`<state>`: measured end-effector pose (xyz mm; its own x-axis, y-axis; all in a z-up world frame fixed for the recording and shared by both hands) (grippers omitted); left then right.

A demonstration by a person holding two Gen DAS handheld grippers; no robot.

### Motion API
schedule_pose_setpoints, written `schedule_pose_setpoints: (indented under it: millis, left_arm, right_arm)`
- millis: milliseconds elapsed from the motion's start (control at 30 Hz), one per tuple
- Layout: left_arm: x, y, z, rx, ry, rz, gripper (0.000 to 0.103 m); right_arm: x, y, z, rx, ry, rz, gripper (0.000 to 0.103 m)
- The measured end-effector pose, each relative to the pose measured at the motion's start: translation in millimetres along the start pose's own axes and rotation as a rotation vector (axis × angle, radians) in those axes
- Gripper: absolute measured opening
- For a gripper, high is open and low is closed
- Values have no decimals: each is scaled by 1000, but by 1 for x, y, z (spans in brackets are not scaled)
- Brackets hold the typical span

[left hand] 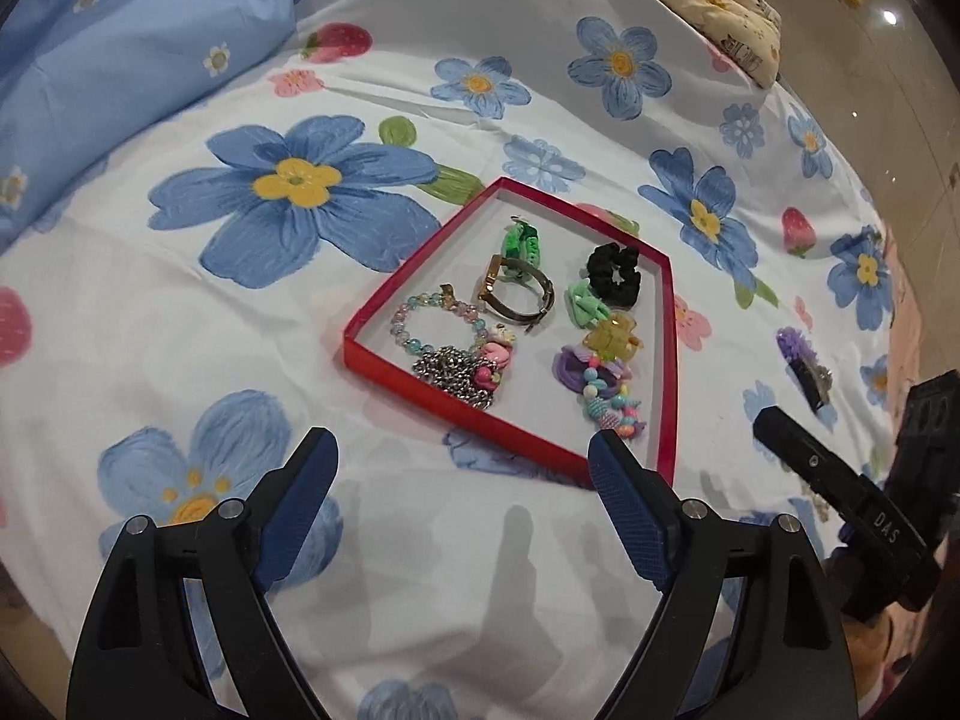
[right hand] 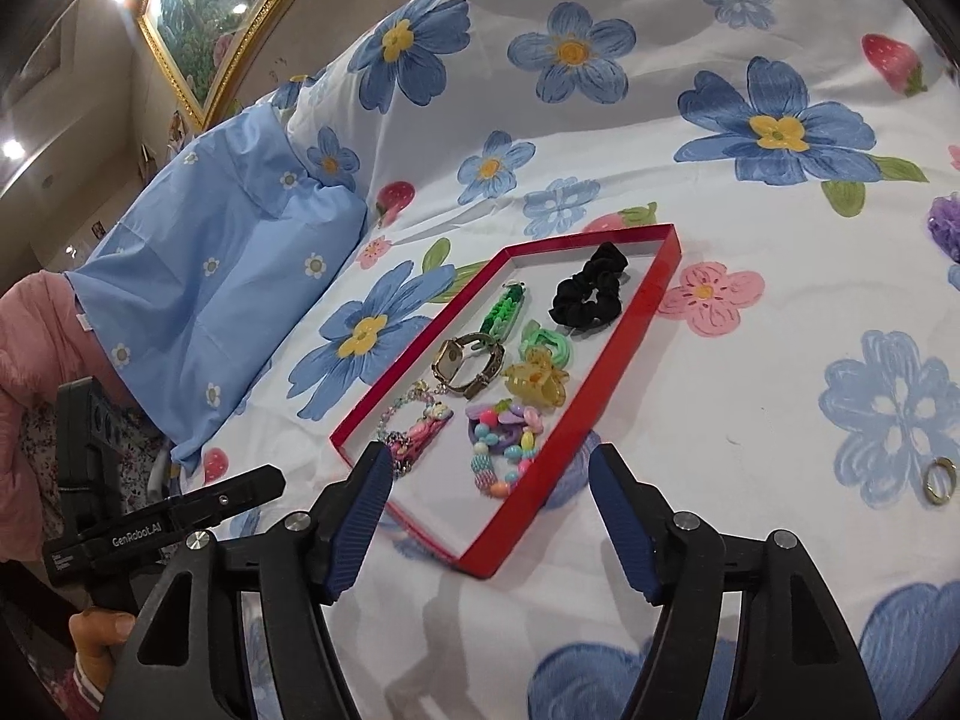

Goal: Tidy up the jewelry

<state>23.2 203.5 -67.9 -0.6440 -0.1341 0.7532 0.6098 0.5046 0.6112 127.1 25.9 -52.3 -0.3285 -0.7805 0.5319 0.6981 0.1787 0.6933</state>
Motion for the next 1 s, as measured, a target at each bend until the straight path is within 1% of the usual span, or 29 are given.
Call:
schedule_pose_setpoints:
  millis: [67, 167, 200, 267, 300, 367, 433, 467, 500, 600, 633, 733, 900, 1000]
  left_arm:
    - [10, 0, -2, -16, 8, -23, 86]
    - [26, 3, -11, -64, 12, -48, 87]
    - [31, 5, -14, -82, 21, -62, 88]
    - [42, 11, -18, -108, 35, -97, 94]
    - [47, 14, -20, -115, 39, -114, 96]
    - [58, 22, -24, -130, 56, -151, 102]
    - [65, 28, -27, -141, 68, -189, 103]
    - [67, 31, -29, -153, 80, -211, 103]
    - [66, 32, -29, -165, 99, -215, 103]
    - [60, 26, -25, -177, 160, -222, 103]
    - [58, 22, -24, -174, 165, -222, 103]
    - [51, 8, -20, -172, 168, -200, 103]
    - [43, -7, -16, -195, 223, -186, 103]
    - [41, -14, -13, -187, 225, -185, 103]
  right_arm:
    - [5, -2, 2, 11, -8, -5, 71]
    - [14, 2, 10, 43, -13, -14, 76]
    - [19, 7, 14, 63, -16, -26, 76]
    - [28, 15, 22, 106, -29, -50, 78]
    - [34, 21, 26, 130, -39, -65, 81]
    - [45, 31, 36, 178, -53, -92, 86]
    - [55, 40, 45, 223, -63, -118, 91]
    - [59, 44, 50, 245, -73, -129, 96]
    - [64, 48, 55, 271, -86, -145, 101]
    - [68, 47, 60, 308, -117, -160, 102]
    - [67, 44, 59, 311, -132, -163, 102]
    - [62, 29, 51, 291, -141, -153, 102]
    - [47, 4, 38, 261, -137, -111, 102]
    - [44, -5, 33, 257, -149, -111, 102]
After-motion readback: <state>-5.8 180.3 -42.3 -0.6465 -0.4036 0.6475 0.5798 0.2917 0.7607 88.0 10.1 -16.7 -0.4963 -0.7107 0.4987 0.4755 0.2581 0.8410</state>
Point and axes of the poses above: each gripper's, at about its wrist camera, not at the fingertips, and x roughly against the way its jaws point, z to its left, y to its top, the point moved 8 cm from there along -x, roughly the way its jaws point, and after that the axes turned 3 degrees about y, right-handed, at the moved point
